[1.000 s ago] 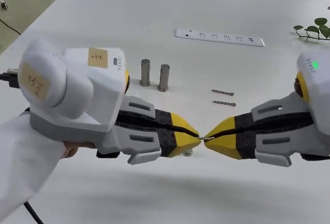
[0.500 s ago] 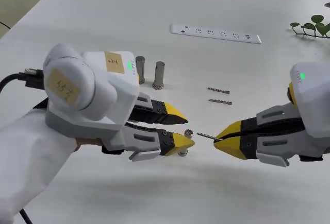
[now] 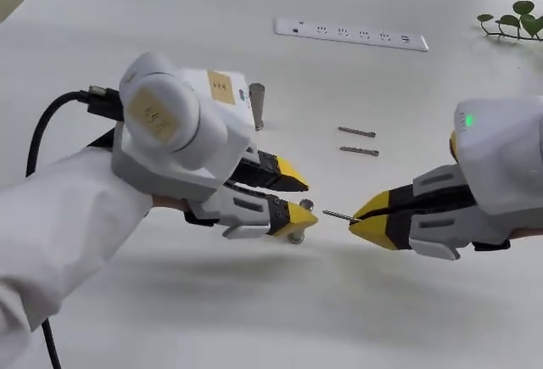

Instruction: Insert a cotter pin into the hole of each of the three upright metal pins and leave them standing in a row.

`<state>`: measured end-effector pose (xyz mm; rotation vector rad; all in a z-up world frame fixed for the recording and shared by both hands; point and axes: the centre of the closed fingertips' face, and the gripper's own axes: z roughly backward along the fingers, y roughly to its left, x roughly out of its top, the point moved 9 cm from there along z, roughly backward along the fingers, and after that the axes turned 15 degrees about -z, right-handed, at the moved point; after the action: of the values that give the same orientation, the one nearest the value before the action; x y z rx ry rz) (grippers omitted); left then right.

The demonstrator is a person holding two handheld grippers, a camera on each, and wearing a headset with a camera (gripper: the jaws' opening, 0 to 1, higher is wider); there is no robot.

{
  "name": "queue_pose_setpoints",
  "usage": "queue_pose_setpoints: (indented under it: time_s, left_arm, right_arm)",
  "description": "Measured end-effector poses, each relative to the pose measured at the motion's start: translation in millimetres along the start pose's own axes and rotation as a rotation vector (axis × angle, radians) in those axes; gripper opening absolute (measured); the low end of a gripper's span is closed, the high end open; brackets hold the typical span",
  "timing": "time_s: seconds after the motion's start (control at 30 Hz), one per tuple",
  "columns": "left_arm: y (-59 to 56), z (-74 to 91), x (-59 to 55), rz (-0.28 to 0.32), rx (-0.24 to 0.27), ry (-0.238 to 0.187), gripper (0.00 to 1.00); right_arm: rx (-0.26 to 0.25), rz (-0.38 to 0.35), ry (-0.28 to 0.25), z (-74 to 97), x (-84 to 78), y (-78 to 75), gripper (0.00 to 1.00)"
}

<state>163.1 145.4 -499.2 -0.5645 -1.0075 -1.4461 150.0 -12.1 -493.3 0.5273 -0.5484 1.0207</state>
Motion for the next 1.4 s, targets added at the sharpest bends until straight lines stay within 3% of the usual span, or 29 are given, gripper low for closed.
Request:
queue_pose_setpoints:
  time_s: [0.23, 0.83, 1.2, 1.4]
  left_arm:
    - [-2.0, -0.6, -2.9, -0.002, -0.022, 0.009, 0.07]
    - [-4.0, 1.6, -3.8, 0.014, -0.027, 0.013, 0.06]
    - [-4.4, 0.2, -3.2, 0.003, -0.035, 0.016, 0.06]
    - [-3.1, 0.0, -3.7, 0.001, -0.034, 0.017, 0.06]
  right_arm:
    - [0.011, 0.007, 0.001, -4.3, 2.6, -1.5, 0.0]
    - [0.028, 0.04, 0.006, -16.8, 11.0, -1.5, 0.0]
    - [0.045, 0.144, 0.021, -26.0, 20.8, 0.4, 0.0]
    - [0.045, 0.155, 0.014, -27.6, 22.4, -1.2, 0.0]
